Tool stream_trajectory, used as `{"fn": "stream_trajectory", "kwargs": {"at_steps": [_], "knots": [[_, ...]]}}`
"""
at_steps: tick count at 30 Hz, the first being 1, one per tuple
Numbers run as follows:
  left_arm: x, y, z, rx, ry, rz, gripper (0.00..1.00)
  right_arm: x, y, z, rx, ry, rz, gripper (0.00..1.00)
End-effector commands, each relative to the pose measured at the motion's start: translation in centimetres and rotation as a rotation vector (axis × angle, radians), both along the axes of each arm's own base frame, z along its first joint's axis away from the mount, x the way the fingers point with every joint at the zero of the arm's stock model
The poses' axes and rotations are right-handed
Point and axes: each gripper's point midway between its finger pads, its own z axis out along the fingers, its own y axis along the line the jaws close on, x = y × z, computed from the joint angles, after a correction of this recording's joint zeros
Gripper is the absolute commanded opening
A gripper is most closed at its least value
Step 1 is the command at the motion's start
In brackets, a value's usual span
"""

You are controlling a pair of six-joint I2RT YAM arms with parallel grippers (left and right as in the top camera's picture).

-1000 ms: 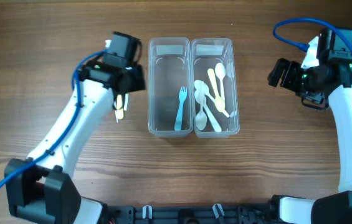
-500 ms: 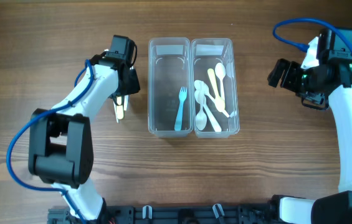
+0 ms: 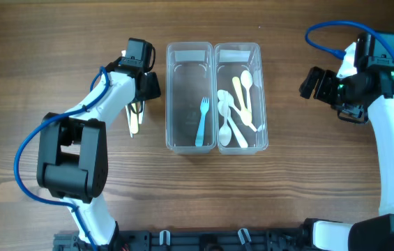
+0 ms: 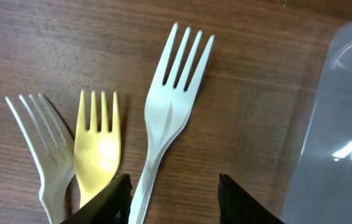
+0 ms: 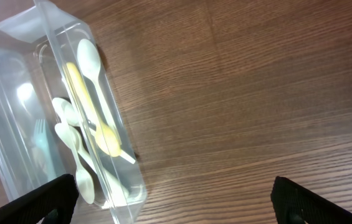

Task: Pack container
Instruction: 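Return the left gripper to the forks and grasp a white fork, then place the white fork into the left tray and open the gripper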

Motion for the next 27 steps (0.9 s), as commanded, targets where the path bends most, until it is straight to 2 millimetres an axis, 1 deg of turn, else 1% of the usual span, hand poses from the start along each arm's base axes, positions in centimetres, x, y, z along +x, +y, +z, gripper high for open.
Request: {"fn": "stream_trajectory", "kwargs": {"at_steps": [1, 5, 10, 17, 20, 21, 23, 27], "knots": [[0.2, 0.1, -1.3, 0.003, 0.01, -0.04, 0.44, 0.0, 0.1, -0.2, 0.01, 0.01, 0.007, 1.0], [0.7, 0.0, -2.1, 0.028, 0.002, -0.109, 0.41, -0.3, 0.1, -0.3, 0.011, 0.021, 0.007, 1.0], [0.2, 0.2, -3.5, 0.043, 0.04, -0.132, 0.38, -0.4, 0.1, -0.4, 0.012, 0.025, 0.007, 1.0], [-0.1, 0.5, -3.7, 0.057, 0.056, -0.162, 0.36, -0.4, 0.1, -0.4, 0.012, 0.025, 0.007, 1.0], [-0.6, 0.6, -3.8, 0.062, 0.077, -0.17, 0.28, -0.4, 0.1, -0.4, 0.012, 0.028, 0.007, 1.0], [-0.8, 0.6, -3.9, 0.064, 0.085, -0.172, 0.2, -0.5, 0.1, -0.4, 0.012, 0.029, 0.007, 1.0], [-1.2, 0.7, -4.0, 0.066, 0.103, -0.173, 0.1, -0.5, 0.1, -0.4, 0.013, 0.033, 0.007, 1.0], [-1.9, 0.8, -4.2, 0.07, 0.132, -0.174, 0.04, -0.9, 0.2, -0.5, 0.014, 0.047, 0.007, 1.0]]}}
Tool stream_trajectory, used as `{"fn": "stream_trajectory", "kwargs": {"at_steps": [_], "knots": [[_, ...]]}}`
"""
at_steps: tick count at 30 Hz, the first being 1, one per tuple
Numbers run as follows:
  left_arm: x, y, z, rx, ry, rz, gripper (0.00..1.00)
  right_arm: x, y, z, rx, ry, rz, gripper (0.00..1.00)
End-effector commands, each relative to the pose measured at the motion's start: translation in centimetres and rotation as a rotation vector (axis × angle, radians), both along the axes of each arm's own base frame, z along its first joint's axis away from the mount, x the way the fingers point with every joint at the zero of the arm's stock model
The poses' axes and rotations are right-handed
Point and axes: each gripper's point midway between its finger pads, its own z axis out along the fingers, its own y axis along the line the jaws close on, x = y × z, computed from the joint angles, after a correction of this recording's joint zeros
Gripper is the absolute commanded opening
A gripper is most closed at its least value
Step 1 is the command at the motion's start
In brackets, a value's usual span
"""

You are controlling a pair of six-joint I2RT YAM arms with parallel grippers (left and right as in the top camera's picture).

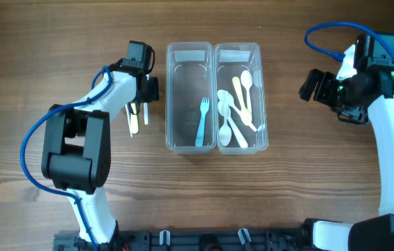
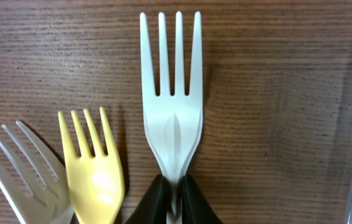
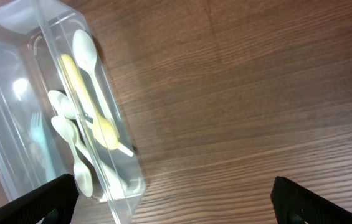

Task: Pack container
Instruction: 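Place the white fork into the left tray and open the gripper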

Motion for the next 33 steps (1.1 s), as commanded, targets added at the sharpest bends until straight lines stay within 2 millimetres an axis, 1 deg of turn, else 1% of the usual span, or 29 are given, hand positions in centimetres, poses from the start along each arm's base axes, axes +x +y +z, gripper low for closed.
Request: {"fn": "stream_trajectory", "kwargs": {"at_steps": [1, 4, 6, 9, 10, 14, 18, 21, 23, 24, 25, 27, 28, 29, 30, 32, 33], "knots": [[-1.7, 0.3, -1.5, 0.003, 0.078, -0.011, 0.04, -0.2, 0.1, -0.3, 0.01, 0.018, 0.007, 1.0], [-2.1, 0.4, -0.8, 0.006, 0.09, -0.011, 0.04, -0.3, 0.1, -0.3, 0.011, 0.023, 0.007, 1.0], [-2.0, 0.3, 1.1, 0.002, 0.075, -0.011, 0.04, -0.3, 0.1, -0.3, 0.011, 0.023, 0.007, 1.0], [-1.6, -0.1, 4.8, -0.019, 0.035, -0.018, 0.04, -0.3, 0.1, -0.3, 0.011, 0.022, 0.006, 1.0], [-1.6, -0.7, 6.7, -0.047, 0.013, -0.029, 0.04, -0.3, 0.1, -0.3, 0.011, 0.022, 0.007, 1.0], [-1.9, -3.4, 13.1, -0.153, -0.103, -0.089, 0.04, -0.2, 0.1, -0.3, 0.011, 0.018, 0.007, 1.0], [-3.3, -6.3, 16.6, -0.241, -0.159, -0.141, 0.04, -0.2, 0.1, -0.3, 0.011, 0.017, 0.007, 1.0], [-4.7, -9.1, 18.2, -0.324, -0.164, -0.182, 0.04, -0.2, 0.1, -0.3, 0.01, 0.017, 0.007, 1.0], [-5.5, -10.6, 18.3, -0.336, -0.156, -0.205, 0.04, -0.2, 0.1, -0.3, 0.011, 0.016, 0.007, 1.0], [-5.7, -11.1, 18.2, -0.331, -0.152, -0.216, 0.05, -0.2, 0.1, -0.3, 0.01, 0.016, 0.007, 1.0], [-5.9, -11.5, 17.5, -0.31, -0.14, -0.217, 0.08, -0.1, 0.1, -0.3, 0.011, 0.015, 0.007, 1.0], [-5.8, -11.6, 16.1, -0.262, -0.124, -0.178, 0.09, -0.1, 0.1, -0.3, 0.011, 0.015, 0.006, 1.0], [-5.8, -11.7, 15.0, -0.234, -0.108, -0.158, 0.1, -0.1, 0.1, -0.3, 0.011, 0.015, 0.006, 1.0], [-5.9, -11.9, 14.3, -0.222, -0.094, -0.156, 0.1, -0.1, 0.1, -0.3, 0.011, 0.015, 0.006, 1.0], [-6.0, -12.5, 13.0, -0.213, -0.065, -0.165, 0.1, -0.1, 0.1, -0.3, 0.011, 0.015, 0.006, 1.0], [-6.3, -13.2, 11.3, -0.205, -0.025, -0.164, 0.1, -0.1, 0.1, -0.3, 0.011, 0.015, 0.007, 1.0], [-6.4, -13.4, 10.6, -0.197, -0.008, -0.169, 0.12, -0.1, 0.1, -0.3, 0.011, 0.015, 0.007, 1.0]]}}
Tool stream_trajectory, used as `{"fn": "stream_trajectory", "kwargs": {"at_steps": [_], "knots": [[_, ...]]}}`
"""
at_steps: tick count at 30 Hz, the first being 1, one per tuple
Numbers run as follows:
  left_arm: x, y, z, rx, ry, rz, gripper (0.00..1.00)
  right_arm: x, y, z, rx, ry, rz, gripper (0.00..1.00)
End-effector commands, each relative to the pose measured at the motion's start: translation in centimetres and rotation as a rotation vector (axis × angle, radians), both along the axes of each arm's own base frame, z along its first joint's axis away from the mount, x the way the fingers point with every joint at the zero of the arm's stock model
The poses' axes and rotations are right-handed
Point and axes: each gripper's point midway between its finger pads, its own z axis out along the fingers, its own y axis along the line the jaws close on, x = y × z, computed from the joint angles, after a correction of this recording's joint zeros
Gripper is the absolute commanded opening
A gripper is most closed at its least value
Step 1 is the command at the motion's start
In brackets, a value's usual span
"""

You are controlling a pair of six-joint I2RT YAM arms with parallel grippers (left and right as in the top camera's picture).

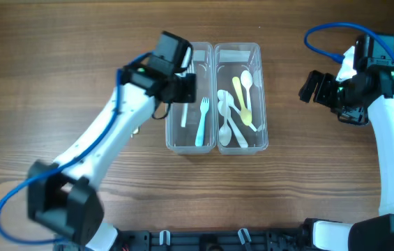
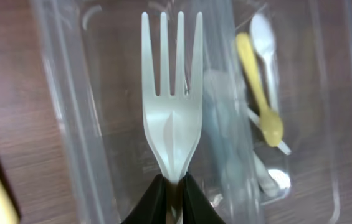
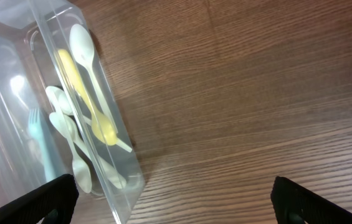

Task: Pack container
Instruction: 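Place the white fork into the left tray and open the gripper, then lower the left gripper onto the yellow fork and grasp it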

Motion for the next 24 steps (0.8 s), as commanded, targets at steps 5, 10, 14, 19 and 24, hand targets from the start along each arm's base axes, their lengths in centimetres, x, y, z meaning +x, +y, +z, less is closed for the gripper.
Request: {"fn": "stream_trajectory", "kwargs": {"at_steps": [5, 10, 14, 19, 24], "knots": [[0.3, 1.7, -2.7, 0.09, 0.056, 0.082, 0.52, 0.2, 0.0, -0.2, 0.009, 0.001, 0.006, 1.0], [0.7, 7.0, 0.0, 0.104, 0.045, 0.204, 0.73, 0.2, 0.0, -0.1, 0.009, 0.0, 0.006, 1.0], [1.2, 11.9, -0.7, 0.162, 0.072, 0.322, 0.73, 0.3, 0.0, -0.1, 0.009, -0.002, 0.006, 1.0], [1.5, 15.3, -3.4, 0.184, 0.137, 0.405, 0.61, 0.3, 0.0, -0.1, 0.008, -0.005, 0.006, 1.0], [2.2, 16.2, -6.8, 0.206, 0.194, 0.419, 0.42, 0.3, 0.0, -0.1, 0.009, -0.005, 0.006, 1.0]]}}
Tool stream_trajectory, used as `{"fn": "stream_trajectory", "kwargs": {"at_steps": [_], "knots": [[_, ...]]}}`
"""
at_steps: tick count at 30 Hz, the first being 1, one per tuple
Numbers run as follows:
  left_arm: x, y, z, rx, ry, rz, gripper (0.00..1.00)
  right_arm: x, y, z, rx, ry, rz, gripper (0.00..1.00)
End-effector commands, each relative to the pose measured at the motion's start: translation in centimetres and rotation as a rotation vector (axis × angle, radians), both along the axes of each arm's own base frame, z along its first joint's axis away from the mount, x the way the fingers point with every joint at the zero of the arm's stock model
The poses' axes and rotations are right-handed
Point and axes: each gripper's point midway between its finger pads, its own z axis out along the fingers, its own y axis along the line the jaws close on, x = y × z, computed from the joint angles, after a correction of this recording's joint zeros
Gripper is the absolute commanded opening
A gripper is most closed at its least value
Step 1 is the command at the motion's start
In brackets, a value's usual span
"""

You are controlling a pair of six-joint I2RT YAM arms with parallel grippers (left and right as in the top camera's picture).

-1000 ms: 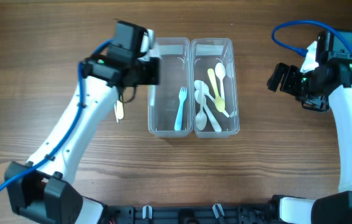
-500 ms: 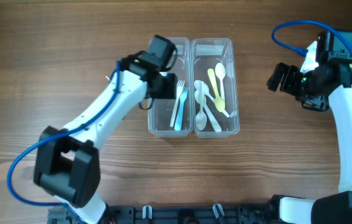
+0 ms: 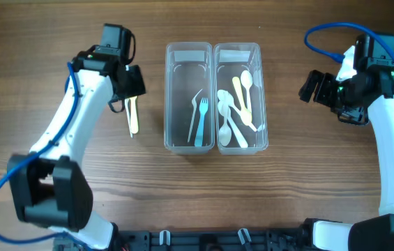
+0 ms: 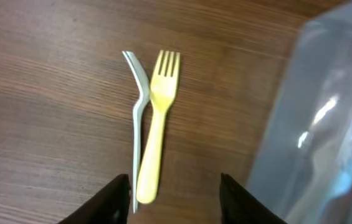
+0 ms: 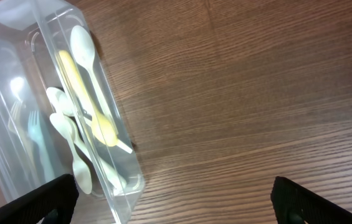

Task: Pack container
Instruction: 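Lower the left gripper onto the yellow fork and grasp it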

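Two clear bins stand side by side mid-table. The left bin [image 3: 183, 63] holds a blue fork [image 3: 200, 129] and a white fork [image 3: 194, 111]. The right bin [image 3: 252, 59] holds several white and yellow spoons [image 3: 237, 104]. On the table left of the bins lie a yellow fork [image 4: 155, 127] and a white fork [image 4: 137, 118]. My left gripper [image 4: 174, 202] hangs open over their handle ends, holding nothing; the overhead view also shows this left gripper [image 3: 132, 87]. Off to the right of the bins, my right gripper [image 3: 309, 85] is open and empty.
Bare wooden table surrounds the bins. In the right wrist view the spoon bin [image 5: 123, 171] sits at the left, with open wood to its right. The left bin's wall [image 4: 325, 112] fills the right side of the left wrist view.
The left gripper has let go of the white fork, which now lies in the left bin beside the blue one. It has moved back left over the two forks on the table and is open.
My left gripper stood open around a white fork's handle on the table, beside a yellow and another white fork. Then it was shut on that fork, then held it over the left bin. Now the fork lies there and the gripper is back. The right arm stayed still.
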Motion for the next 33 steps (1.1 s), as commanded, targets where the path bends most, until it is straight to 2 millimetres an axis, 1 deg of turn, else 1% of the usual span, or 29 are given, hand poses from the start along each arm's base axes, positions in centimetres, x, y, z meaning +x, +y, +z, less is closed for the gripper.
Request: {"fn": "stream_trajectory", "kwargs": {"at_steps": [1, 5, 6, 13, 16, 23, 28, 32, 33], "knots": [[0.0, 0.5, -3.7, 0.028, 0.077, -0.006, 0.39, 0.2, 0.0, -0.1, 0.009, 0.0, 0.006, 1.0], [0.4, 0.4, -6.1, 0.034, 0.11, -0.012, 0.37, 0.1, 0.1, -0.2, 0.009, 0.007, 0.006, 1.0], [0.5, 0.4, -7.2, 0.037, 0.127, -0.012, 0.36, 0.0, 0.1, -0.2, 0.01, 0.007, 0.006, 1.0], [0.6, 0.4, -10.0, 0.045, 0.175, -0.014, 0.37, 0.0, 0.1, -0.2, 0.01, 0.007, 0.006, 1.0], [0.6, 0.4, -10.8, 0.052, 0.183, -0.042, 0.37, 0.0, 0.1, -0.2, 0.01, 0.01, 0.006, 1.0], [0.7, 0.6, -12.0, 0.057, 0.198, -0.04, 0.38, 0.0, 0.1, -0.2, 0.01, 0.01, 0.007, 1.0], [0.0, 0.6, -13.1, 0.063, 0.242, -0.048, 0.36, 0.0, 0.1, -0.2, 0.009, 0.01, 0.007, 1.0], [-0.6, 0.7, -13.9, 0.066, 0.273, -0.067, 0.3, 0.0, 0.1, -0.2, 0.009, 0.01, 0.007, 1.0], [-0.6, 0.7, -13.9, 0.066, 0.274, -0.067, 0.24, 0.0, 0.1, -0.2, 0.009, 0.011, 0.007, 1.0]]}}
